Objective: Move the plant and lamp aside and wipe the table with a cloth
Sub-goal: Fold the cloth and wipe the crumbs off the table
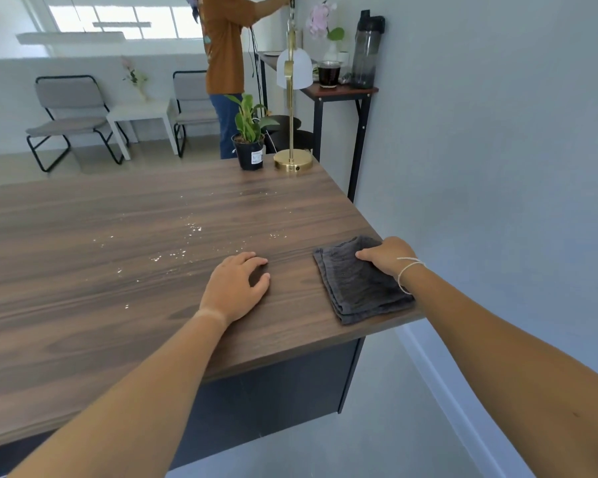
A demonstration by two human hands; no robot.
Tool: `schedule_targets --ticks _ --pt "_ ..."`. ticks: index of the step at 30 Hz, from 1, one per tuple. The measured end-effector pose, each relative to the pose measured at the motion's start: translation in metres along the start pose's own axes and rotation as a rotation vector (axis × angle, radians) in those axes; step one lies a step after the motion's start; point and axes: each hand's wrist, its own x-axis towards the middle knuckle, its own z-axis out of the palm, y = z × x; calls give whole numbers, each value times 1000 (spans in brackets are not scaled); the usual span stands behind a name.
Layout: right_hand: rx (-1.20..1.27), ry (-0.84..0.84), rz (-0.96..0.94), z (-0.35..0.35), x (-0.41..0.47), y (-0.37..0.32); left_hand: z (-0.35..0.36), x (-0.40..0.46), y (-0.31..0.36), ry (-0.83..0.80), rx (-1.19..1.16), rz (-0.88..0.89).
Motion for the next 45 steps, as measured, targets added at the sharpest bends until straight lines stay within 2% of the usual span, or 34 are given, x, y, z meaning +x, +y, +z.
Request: schedule_targets --ticks 5,14,20,22,27,31,39,45 --pt "134 -19 -47 -6 -2 -27 -3 2 -1 -31 -16 9" --pt "220 -43 -226 14 -8 -134 -52 30 -38 61 -283 -60" --pt "485 -146 -298 54 -6 -211 -101 62 -89 71 -692 -282" --pt "573 -191 -308 70 -6 -234 -115 74 -108 26 -834 -345" --pt "705 -334 -305 106 -4 -275 -138 93 -151 -244 -1189 -401" --pt "718 -406 -289 124 7 -291 -149 105 -163 -264 -1372 -382" --pt "652 -558 -183 137 48 -288 -150 125 -178 50 -1453 -512" --pt "528 -537 -200 145 73 -294 -151 145 -180 85 -1191 -479"
